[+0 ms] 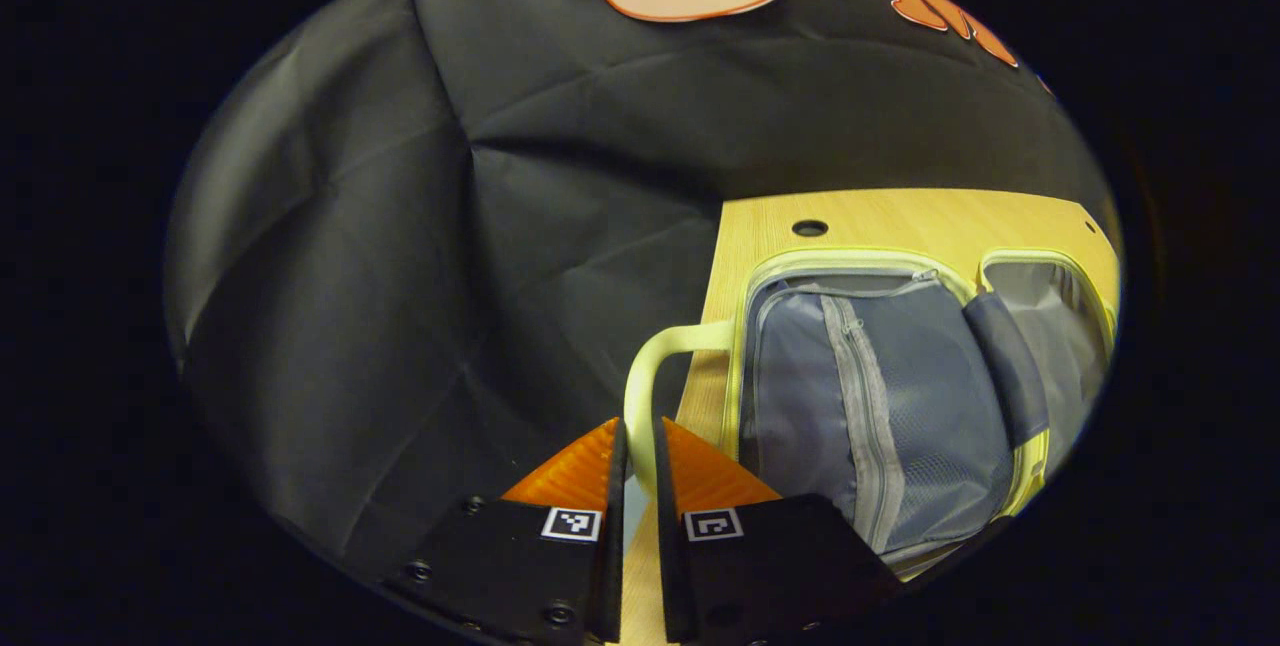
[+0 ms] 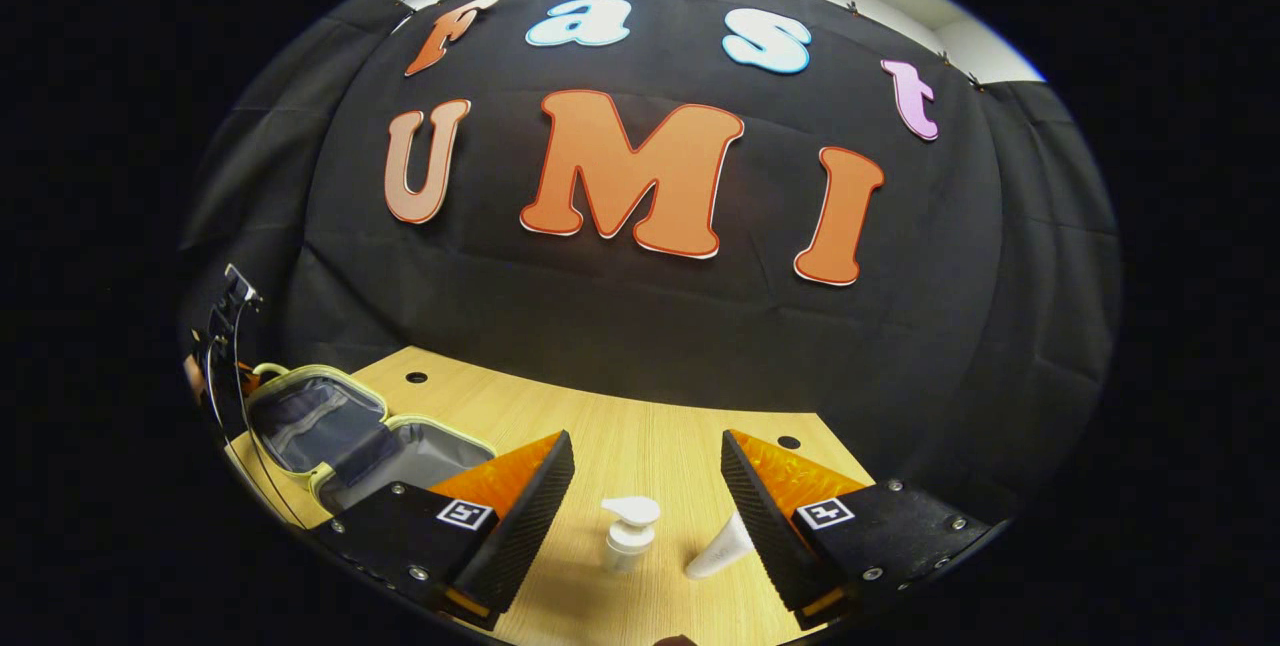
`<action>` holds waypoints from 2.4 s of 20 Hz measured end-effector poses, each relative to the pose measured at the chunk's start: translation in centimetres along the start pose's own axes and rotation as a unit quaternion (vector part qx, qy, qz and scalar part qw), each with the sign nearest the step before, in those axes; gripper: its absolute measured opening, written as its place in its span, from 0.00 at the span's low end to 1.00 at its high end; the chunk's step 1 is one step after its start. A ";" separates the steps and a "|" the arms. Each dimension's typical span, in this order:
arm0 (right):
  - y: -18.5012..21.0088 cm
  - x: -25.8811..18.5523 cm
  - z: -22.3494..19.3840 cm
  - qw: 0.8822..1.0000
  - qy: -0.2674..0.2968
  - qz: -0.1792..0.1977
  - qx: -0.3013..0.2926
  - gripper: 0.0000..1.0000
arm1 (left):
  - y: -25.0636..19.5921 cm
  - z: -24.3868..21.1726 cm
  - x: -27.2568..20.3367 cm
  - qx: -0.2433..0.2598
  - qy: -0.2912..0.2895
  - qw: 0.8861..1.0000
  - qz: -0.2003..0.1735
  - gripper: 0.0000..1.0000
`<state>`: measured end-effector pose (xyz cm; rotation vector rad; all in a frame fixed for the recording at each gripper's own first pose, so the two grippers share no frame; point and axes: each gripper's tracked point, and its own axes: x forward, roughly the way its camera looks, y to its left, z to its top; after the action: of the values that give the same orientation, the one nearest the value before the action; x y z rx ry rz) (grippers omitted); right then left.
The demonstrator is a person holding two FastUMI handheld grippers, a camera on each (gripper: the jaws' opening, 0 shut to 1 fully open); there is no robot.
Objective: First open the suitcase, pack the skin care products into it, and then close the suitcase.
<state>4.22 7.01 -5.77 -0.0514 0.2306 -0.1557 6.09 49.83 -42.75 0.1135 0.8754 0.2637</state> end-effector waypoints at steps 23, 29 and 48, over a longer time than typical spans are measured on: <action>-7.1 0.7 -0.6 1.000 -0.021 0.008 -0.004 0.95 | -15.0 12.8 -18.0 -0.012 -0.183 0.983 -0.025 0.99; -9.9 0.6 -2.2 1.000 -0.020 0.015 0.004 0.95 | -24.5 19.7 -25.3 -0.008 -0.262 0.961 -0.083 0.99; -13.6 0.6 -7.3 1.000 0.018 0.015 0.006 0.95 | -48.3 21.9 -33.7 0.046 -0.288 0.913 -0.285 0.99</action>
<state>1.11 -6.72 -12.07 -0.0337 0.2672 -0.1290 11.14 -5.64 -13.66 0.0156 0.3001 -0.3528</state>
